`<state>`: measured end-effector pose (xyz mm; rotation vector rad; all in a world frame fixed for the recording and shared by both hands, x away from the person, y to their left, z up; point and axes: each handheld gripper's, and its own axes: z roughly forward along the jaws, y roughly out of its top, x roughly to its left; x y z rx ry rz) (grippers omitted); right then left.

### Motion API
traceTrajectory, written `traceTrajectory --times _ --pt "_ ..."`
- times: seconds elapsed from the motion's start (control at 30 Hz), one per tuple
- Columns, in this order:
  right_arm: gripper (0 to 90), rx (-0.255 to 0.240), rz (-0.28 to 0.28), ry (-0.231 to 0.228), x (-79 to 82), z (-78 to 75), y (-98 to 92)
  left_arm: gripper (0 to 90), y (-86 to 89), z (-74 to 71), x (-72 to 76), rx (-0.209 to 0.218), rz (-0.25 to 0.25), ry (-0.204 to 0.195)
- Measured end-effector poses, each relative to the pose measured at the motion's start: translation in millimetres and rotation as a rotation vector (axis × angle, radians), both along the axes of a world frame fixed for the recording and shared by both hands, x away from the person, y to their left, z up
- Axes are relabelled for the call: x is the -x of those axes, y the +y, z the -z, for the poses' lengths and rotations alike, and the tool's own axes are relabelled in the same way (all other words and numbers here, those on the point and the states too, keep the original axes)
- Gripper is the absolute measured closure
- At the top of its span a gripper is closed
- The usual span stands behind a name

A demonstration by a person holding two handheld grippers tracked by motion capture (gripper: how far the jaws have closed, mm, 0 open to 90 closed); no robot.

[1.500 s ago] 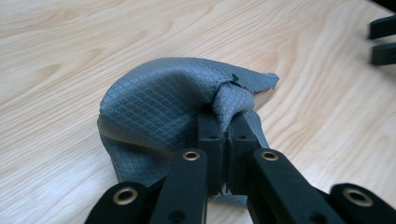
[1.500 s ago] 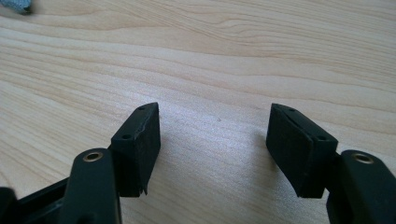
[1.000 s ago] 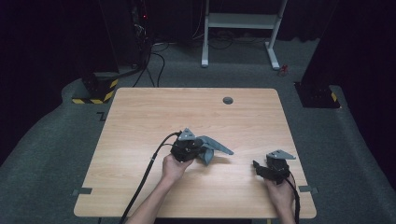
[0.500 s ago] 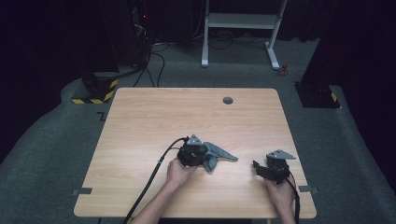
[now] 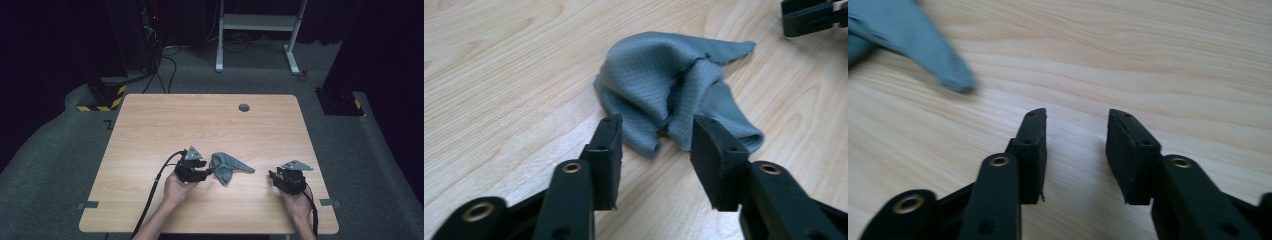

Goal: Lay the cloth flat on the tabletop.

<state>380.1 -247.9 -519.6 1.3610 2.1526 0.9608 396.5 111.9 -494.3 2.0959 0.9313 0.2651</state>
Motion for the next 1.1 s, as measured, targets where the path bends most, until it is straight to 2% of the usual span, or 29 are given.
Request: traceTrajectory --times 0.03,0.07,0.1,0.17,0.2,0.27,0.33,0.43,0.47,0.53,0.6,0.63,0.7,0.73,0.8,0.93,1.03,1.07,1.1 --pt "64.0 -0.015 -0.025 -0.009 0.6 -1.2 3.8 58.5 -0.4 1.1 -1.0 -0.010 0.001 -0.004" --pt "64.0 -0.015 -0.025 -0.009 0.6 -1.2 3.8 60.1 -0.4 1.1 -1.0 -0.010 0.001 -0.004" --pt "65.9 -0.036 -0.069 -0.020 1.1 -5.0 14.1 60.9 -3.1 4.2 -2.3 -0.012 -0.005 0.004" --pt "66.5 -0.061 -0.112 -0.030 -0.8 -8.2 24.6 61.1 -6.5 8.0 -4.2 -0.019 -0.007 0.009" --pt "66.5 -0.061 -0.112 -0.030 -0.8 -8.2 24.6 61.1 -6.5 8.0 -4.2 -0.019 -0.007 0.009" --pt "67.9 -0.066 -0.155 -0.020 -7.3 -10.8 40.4 60.9 -10.2 11.4 -6.4 -0.023 -0.005 0.009" --pt "69.6 -0.049 -0.189 -0.020 -11.3 -9.7 49.6 60.4 -15.4 12.8 -8.5 -0.018 -0.010 0.013" --pt "70.1 -0.029 -0.217 0.008 -16.3 -5.5 60.8 58.0 -18.3 11.7 -12.2 -0.019 -0.014 0.007" --pt "70.1 -0.029 -0.217 0.008 -16.3 -5.5 60.8 57.8 -18.3 11.7 -12.2 -0.019 -0.014 0.007" --pt "70.6 0.004 -0.229 0.016 -19.7 -2.5 67.3 58.1 -21.2 11.0 -15.2 -0.009 -0.023 0.005" --pt "73.4 0.021 -0.232 0.021 -21.8 -1.3 69.4 61.3 -23.2 11.7 -17.1 -0.014 -0.028 0.005" --pt "77.1 0.035 -0.241 0.008 -22.9 -1.1 69.7 64.5 -23.2 11.7 -17.1 -0.014 -0.028 0.005" --pt "86.9 0.049 -0.243 0.016 -23.3 -2.5 70.0 74.1 -26.0 11.6 -19.1 -0.024 -0.023 0.004" --pt "88.9 0.051 -0.250 0.015 -23.6 -3.5 69.4 79.0 -26.5 10.3 -19.1 -0.031 -0.017 -0.005" --pt "89.2 0.037 -0.257 0.016 -23.6 -6.6 67.8 88.0 -26.5 8.6 -18.8 -0.034 -0.017 -0.016" --pt "89.2 0.000 -0.258 0.005 -23.5 -15.9 63.8 88.8 -22.8 -2.1 -20.8 -0.019 -0.026 -0.054" --pt "89.2 0.003 -0.254 0.005 -26.3 -19.7 63.6 88.9 -20.7 -0.9 -24.4 -0.005 -0.035 -0.038" --pt "89.2 -0.010 -0.234 0.021 -31.5 -21.1 63.1 88.8 -18.8 2.7 -28.2 -0.009 -0.050 -0.018" --pt "89.2 -0.014 -0.226 0.027 -35.0 -20.3 62.6 88.5 -17.9 4.7 -29.7 -0.014 -0.064 -0.019"
